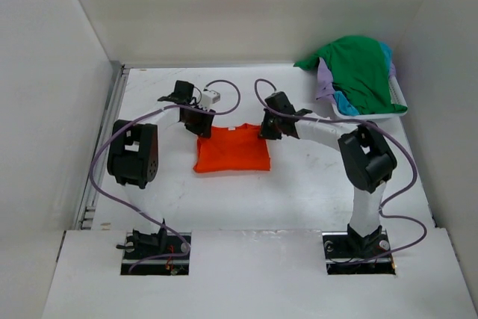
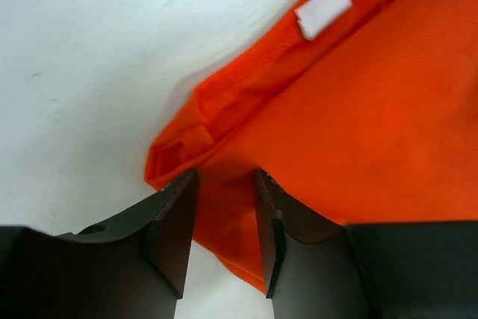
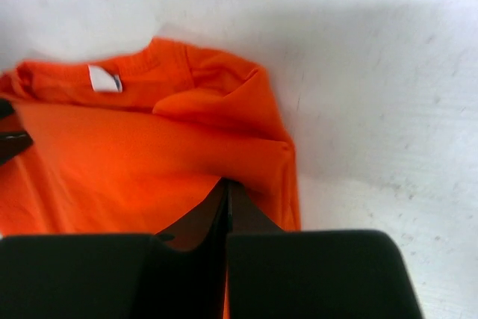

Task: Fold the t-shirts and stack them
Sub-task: Smooth out wrinkles on the folded tshirt

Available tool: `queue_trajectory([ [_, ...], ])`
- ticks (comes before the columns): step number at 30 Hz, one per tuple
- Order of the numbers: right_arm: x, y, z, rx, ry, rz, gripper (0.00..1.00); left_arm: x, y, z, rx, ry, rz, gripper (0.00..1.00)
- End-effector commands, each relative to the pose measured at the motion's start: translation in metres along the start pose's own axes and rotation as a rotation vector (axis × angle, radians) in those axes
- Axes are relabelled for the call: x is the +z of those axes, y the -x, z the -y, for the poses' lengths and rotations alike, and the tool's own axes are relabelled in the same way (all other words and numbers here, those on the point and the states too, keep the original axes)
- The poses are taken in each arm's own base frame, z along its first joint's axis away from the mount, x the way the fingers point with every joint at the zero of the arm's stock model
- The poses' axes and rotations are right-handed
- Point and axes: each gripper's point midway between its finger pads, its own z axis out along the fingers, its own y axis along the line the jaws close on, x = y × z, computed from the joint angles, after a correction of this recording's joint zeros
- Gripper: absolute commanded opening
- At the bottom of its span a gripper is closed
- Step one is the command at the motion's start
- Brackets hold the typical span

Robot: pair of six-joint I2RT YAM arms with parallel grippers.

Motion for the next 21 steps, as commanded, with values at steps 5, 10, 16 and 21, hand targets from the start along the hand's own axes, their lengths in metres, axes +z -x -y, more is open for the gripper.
queue_trajectory([
  [5,-0.011,0.047,-0.008,0.047,0.04,0.134,0.02,-0.03,0.056,-0.046,-0.016,0.153,0.146,0.4],
  [10,-0.04,0.057,-0.021,0.039,0.085,0.192,0.03,-0.073,0.082,-0.032,0.013,0.184,0.243,0.46],
  [16,-0.063,0.022,-0.04,0.038,0.119,0.186,0.04,-0.096,0.06,0.027,0.048,0.104,0.267,0.46],
  [21,-0.052,-0.007,-0.04,0.06,0.123,0.126,0.04,-0.058,-0.002,0.058,0.057,0.0,0.104,0.37],
])
